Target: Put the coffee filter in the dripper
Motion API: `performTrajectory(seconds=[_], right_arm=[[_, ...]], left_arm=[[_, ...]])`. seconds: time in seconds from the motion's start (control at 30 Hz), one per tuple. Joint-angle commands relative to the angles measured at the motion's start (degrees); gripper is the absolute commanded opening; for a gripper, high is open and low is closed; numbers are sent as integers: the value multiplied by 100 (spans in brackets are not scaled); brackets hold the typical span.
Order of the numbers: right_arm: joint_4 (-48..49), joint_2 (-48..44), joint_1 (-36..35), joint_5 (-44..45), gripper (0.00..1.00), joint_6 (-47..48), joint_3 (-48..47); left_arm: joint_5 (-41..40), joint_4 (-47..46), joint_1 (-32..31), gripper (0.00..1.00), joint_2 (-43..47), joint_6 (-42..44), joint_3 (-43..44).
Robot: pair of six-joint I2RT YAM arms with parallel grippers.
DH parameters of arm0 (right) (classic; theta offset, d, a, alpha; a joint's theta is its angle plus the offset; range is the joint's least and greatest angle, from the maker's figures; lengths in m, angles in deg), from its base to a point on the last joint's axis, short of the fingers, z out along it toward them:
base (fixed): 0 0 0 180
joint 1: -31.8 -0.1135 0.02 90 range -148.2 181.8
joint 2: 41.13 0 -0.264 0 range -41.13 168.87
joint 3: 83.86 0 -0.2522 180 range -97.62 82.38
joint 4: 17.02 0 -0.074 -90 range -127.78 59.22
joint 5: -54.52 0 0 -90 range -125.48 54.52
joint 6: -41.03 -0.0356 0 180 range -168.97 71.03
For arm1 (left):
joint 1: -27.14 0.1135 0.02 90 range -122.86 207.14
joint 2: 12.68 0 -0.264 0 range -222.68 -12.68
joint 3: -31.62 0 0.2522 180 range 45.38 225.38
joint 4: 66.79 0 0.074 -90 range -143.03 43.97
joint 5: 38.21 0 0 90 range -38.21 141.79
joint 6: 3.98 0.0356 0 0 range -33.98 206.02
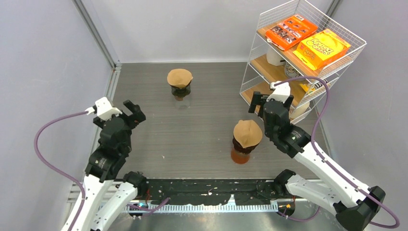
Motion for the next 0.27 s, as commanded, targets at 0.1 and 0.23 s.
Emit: performTrajectory(seconds=[0.1,0.23], right_arm=[[411,-213,12,-373,95,-199,88],[414,-235,15,-506,95,-183,52]], left_arm=[[-525,-381,14,99,118,-466,42],[-436,-448,14,100,-35,-305,42]])
